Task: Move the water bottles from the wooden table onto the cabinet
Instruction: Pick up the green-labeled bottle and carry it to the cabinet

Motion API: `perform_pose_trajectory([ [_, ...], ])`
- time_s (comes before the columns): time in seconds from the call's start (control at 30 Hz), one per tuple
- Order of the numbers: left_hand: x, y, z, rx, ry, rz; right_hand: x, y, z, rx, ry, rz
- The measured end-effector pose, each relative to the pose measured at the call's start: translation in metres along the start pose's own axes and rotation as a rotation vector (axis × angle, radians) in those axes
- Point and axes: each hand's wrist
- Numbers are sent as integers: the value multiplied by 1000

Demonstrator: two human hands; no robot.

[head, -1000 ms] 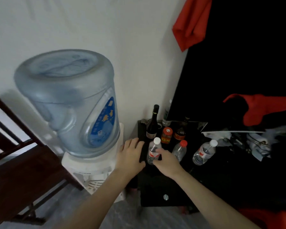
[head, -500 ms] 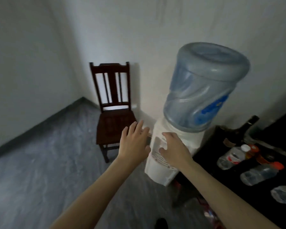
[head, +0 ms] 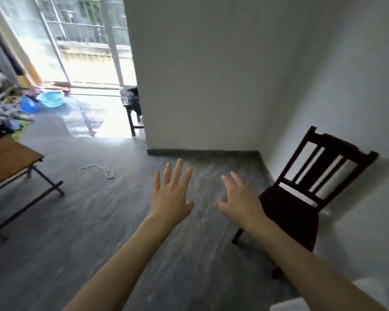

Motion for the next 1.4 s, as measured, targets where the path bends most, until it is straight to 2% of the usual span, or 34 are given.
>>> perform_pose_trajectory([
  [0.2,96,12,-38,-50,383,50,85,-30,64,81,354,-44],
  [0.4,179,28,-96,-53,719,48,193,-72,78,198,586,-53],
  [0.5,212,34,-114,-65,831,25,237,-87,83,232,688,-66],
  [0.8,323,69,-146,-123,1028,7,373,-97,116,221,909,-101],
  [0.97,381,84,-147,-138,1068,23,437,-105,137,213,946,-73],
  [1.17,429,81,-129,-103,1066,33,477,-123,163,247,944,-8],
  [1.4,477,75,-71,-84,1064,39,509,-138,236,278,931,39],
])
Point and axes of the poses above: each hand's wrist, its own z-axis towards the middle knuckle, its own y-axis out of the back of the hand, x = y × z, and after that the axes turned 11 degrees about y, right-handed
